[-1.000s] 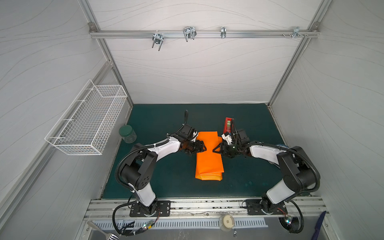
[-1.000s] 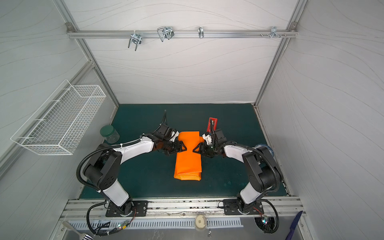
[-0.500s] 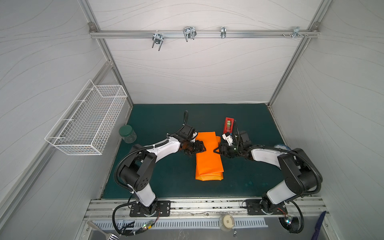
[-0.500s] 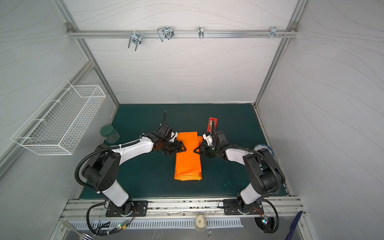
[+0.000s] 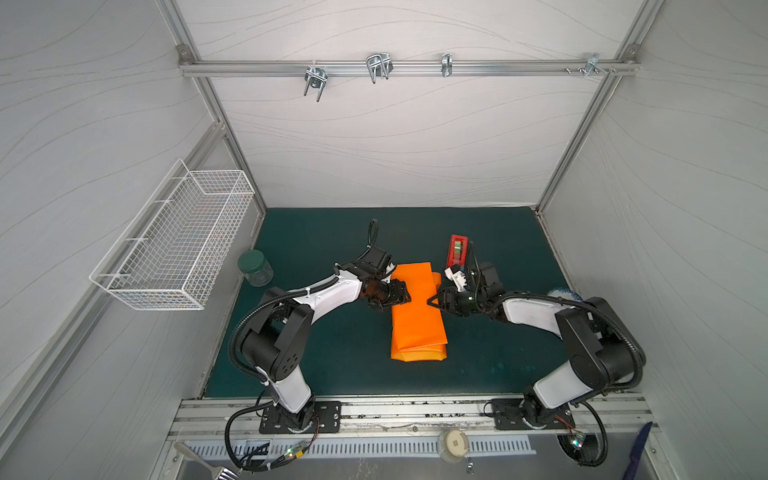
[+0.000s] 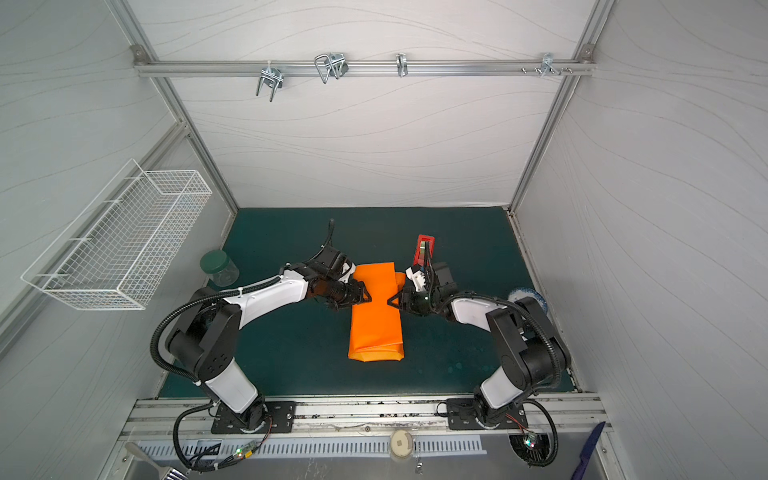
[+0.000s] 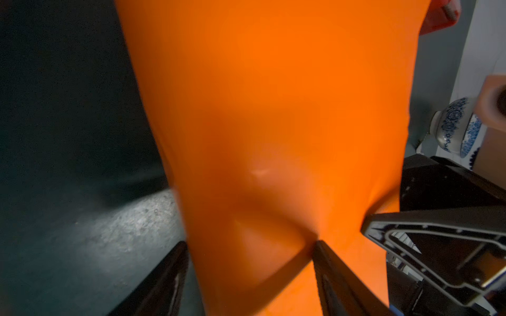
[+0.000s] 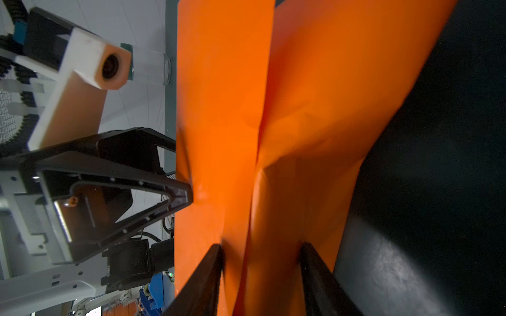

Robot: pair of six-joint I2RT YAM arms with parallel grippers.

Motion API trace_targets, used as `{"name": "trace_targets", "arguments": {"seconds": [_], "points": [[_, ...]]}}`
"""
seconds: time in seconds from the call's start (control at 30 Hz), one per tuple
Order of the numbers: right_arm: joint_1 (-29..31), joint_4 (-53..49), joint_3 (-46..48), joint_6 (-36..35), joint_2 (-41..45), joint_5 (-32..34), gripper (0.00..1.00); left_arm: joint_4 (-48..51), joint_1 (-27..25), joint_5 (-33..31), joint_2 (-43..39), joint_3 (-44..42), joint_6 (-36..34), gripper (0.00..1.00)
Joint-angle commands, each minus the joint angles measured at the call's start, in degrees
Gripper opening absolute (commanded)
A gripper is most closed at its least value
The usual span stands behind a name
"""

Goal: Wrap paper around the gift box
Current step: 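Keep pinching the orange paper folds with both grippers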

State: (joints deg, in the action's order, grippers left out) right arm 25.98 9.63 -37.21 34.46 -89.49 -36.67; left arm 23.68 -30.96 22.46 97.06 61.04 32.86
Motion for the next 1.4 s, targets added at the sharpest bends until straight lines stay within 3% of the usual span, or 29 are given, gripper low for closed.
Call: {"name": "trace_targets", "arguments": {"seconds": [0.0, 0.4, 0.53, 0.9, 1.1, 1.37], "points": [[0.9, -9.6, 1.1, -1.7, -1.2, 3.5, 0.49, 2.3, -0.5, -1.4, 2.0, 1.3, -2.1, 0.74], [0.0, -15.4, -4.6, -3.1, 4.2, 4.8, 0.69, 1.3, -0.7, -3.3, 3.2, -4.2, -3.9, 0.73], [0.0, -16.9, -7.6, -3.7, 3.0, 6.4, 0.71, 1.2, -0.7, -3.3, 3.2, -4.0, -4.1, 0.73], [2.0, -17.3, -12.9, -4.0, -4.4, 8.1, 0.66, 0.5, -0.7, -3.0, 3.4, -3.5, -3.9, 0.73], [2.1, -16.4, -7.6, -4.7, -3.2, 10.8, 0.56, -0.9, -0.6, -2.3, 2.7, -3.2, -2.7, 0.74], [2.0, -11.7, -0.4, -4.2, -2.8, 10.0, 0.53, -4.9, 0.1, 1.3, -0.3, -3.0, 1.9, 0.78]]}}
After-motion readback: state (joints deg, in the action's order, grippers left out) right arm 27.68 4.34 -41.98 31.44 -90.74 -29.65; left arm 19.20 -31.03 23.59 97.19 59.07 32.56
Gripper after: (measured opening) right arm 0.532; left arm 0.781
